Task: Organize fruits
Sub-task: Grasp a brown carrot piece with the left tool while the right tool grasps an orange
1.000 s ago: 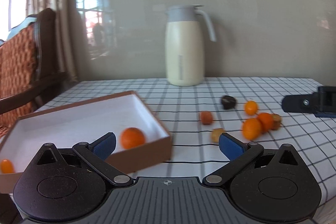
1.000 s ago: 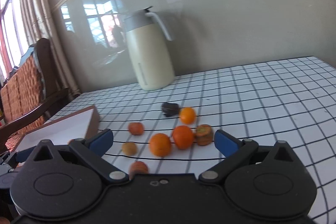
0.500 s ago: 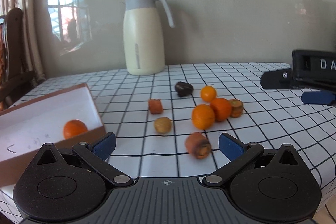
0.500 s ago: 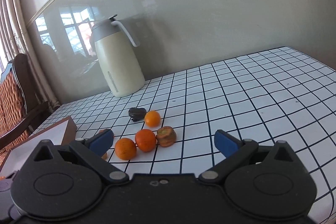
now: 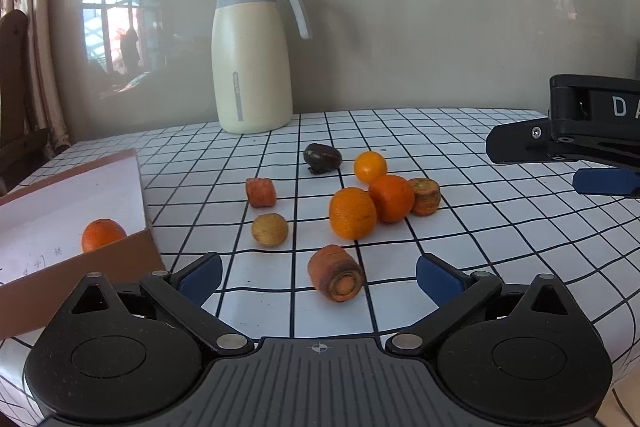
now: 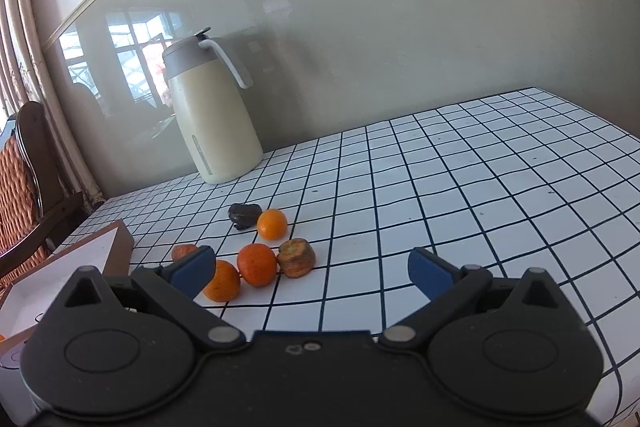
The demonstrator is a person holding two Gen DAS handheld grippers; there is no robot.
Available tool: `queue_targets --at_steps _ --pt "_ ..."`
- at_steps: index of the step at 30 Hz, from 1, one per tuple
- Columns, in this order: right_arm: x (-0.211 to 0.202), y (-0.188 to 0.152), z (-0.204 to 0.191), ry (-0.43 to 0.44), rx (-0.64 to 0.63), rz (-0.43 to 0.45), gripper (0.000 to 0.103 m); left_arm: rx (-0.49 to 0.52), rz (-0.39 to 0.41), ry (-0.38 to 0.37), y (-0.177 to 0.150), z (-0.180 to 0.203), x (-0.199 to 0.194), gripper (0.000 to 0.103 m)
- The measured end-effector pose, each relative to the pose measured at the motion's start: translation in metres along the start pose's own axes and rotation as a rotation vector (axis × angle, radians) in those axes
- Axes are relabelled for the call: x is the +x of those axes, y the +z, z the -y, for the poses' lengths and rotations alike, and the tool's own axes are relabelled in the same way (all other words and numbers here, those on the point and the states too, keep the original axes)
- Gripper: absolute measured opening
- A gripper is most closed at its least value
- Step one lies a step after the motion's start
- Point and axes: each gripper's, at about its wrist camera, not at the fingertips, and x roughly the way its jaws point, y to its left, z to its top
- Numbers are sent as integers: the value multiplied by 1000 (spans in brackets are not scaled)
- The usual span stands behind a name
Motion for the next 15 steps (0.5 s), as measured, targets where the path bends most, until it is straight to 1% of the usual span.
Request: queue_targets --at_steps 2,4,5,7,8,10,12,15 --pt "0 0 1 1 6 2 97 -2 -1 -4 0 2 1 103" --pt "0 0 1 2 7 2 97 -5 -2 -6 0 3 2 93" --pt "1 0 1 3 6 2 97 -5 -11 -12 0 3 4 86" --pt "2 0 0 4 1 1 97 -18 -34 -18 -1 3 9 84" --pt "3 0 -1 5 -2 0 97 -25 -37 -14 -1 2 10 84" --pt "3 -1 -2 2 -12 1 97 -27 -35 -11 -2 2 13 80" --pt "4 -2 -3 2 -20 0 97 -28 -40 -18 -2 3 16 65" --pt "6 -2 -5 -1 -35 4 96 -39 -65 -29 -3 4 21 56"
